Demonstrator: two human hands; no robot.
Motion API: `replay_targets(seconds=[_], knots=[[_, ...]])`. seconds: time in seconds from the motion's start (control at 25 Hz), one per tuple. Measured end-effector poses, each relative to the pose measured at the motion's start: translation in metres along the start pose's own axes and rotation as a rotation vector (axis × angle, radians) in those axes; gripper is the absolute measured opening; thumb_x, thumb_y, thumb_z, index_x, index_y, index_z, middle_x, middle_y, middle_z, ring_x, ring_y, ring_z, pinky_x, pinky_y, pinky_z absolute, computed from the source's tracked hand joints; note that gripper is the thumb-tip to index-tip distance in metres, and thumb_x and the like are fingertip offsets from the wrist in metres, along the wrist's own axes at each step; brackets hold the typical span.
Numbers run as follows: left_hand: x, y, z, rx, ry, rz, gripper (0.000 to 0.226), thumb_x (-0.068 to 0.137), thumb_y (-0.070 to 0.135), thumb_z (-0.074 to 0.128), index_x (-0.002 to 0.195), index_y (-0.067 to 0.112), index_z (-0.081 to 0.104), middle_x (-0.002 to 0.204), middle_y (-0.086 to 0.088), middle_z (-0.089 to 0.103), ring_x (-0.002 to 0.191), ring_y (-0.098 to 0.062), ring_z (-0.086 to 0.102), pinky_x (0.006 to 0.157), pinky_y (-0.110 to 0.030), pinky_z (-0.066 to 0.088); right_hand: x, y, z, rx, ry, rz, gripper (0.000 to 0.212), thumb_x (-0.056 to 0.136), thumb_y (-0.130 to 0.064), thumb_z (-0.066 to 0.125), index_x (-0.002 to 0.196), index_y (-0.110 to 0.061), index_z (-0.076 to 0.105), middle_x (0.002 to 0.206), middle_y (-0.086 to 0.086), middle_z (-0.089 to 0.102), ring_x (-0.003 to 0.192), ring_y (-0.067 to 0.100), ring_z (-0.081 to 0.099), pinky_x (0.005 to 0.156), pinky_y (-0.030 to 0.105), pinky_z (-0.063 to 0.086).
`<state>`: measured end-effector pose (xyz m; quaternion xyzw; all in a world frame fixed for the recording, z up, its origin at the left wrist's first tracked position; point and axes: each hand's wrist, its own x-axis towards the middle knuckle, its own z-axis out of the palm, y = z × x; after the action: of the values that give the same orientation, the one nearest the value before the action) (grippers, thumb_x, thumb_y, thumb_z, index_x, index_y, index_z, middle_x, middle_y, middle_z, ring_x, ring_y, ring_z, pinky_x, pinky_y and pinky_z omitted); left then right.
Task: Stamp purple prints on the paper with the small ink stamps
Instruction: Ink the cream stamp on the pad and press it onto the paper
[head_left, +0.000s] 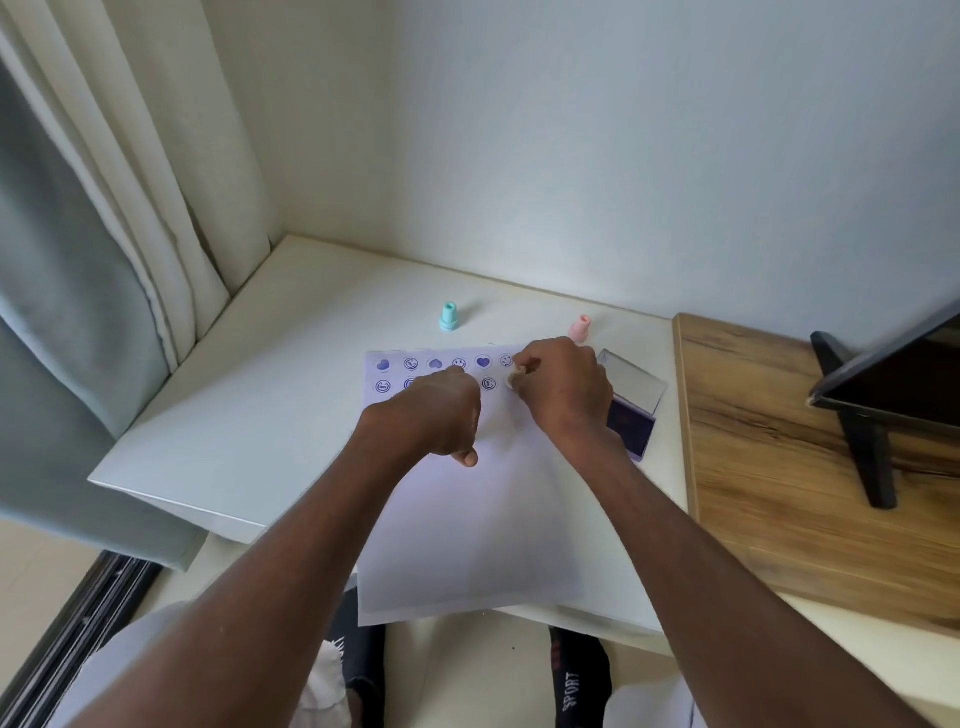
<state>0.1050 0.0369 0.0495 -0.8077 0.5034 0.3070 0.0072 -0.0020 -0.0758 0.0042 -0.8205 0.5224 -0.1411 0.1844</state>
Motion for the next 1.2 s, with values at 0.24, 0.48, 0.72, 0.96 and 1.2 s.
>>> replay_targets(seconds=[0.24, 0.48, 0.72, 0.96, 1.2], knots=[[0.002, 0.002, -0.009, -0.083, 0.089, 0.051, 0.035, 0.081, 0.028, 0.085, 0.106, 0.005, 0.074, 0.12, -0.007, 0.054, 0.106, -0.03, 0.063, 0.08, -0.035, 0.051, 0.004, 0.026, -0.052, 1.021, 0.039, 0.566, 0.017, 0.07, -0.015, 0.087, 0.084, -0.019, 0.078, 0.082, 0.004, 0.073, 0.044, 0.014, 0.052, 0.042, 0.021, 0.036], [0.008, 0.026, -0.016, -0.947, 0.195, 0.174, 0.018, 0.085, 0.008, 0.081, 0.101, 0.003, 0.074, 0.094, -0.013, 0.075, 0.082, -0.02, 0.072, 0.084, -0.038, 0.064, -0.035, 0.057, -0.089, 1.511, -0.363, 0.785, 0.023, 0.088, -0.015, 0.076, 0.065, -0.013, 0.079, 0.092, 0.005, 0.068, 0.06, 0.009, 0.055, 0.041, 0.018, 0.035], [0.024, 0.044, -0.006, -1.3, 0.177, 0.192, 0.029, 0.081, 0.003, 0.084, 0.108, -0.002, 0.073, 0.089, -0.018, 0.076, 0.073, -0.019, 0.072, 0.074, -0.031, 0.064, -0.04, 0.047, -0.084, 1.536, -0.422, 0.754, 0.008, 0.088, -0.015, 0.078, 0.095, -0.014, 0.074, 0.115, 0.006, 0.079, 0.061, 0.007, 0.062, 0.047, 0.019, 0.041], [0.031, 0.046, 0.0, -1.311, 0.183, 0.149, 0.028, 0.082, 0.002, 0.083, 0.107, -0.005, 0.072, 0.096, -0.028, 0.075, 0.082, -0.025, 0.07, 0.083, -0.037, 0.064, -0.032, 0.043, -0.074, 1.214, -0.229, 0.586, 0.018, 0.083, -0.018, 0.086, 0.1, -0.019, 0.081, 0.097, 0.006, 0.082, 0.067, 0.014, 0.072, 0.052, 0.023, 0.052], [0.034, 0.039, 0.002, -1.345, 0.204, 0.124, 0.027, 0.075, 0.008, 0.089, 0.095, 0.0, 0.072, 0.081, -0.015, 0.074, 0.071, -0.023, 0.07, 0.08, -0.039, 0.065, -0.029, 0.035, -0.069, 1.148, -0.149, 0.448, 0.017, 0.081, -0.015, 0.088, 0.096, -0.018, 0.082, 0.088, 0.003, 0.082, 0.071, 0.015, 0.076, 0.062, 0.028, 0.054]])
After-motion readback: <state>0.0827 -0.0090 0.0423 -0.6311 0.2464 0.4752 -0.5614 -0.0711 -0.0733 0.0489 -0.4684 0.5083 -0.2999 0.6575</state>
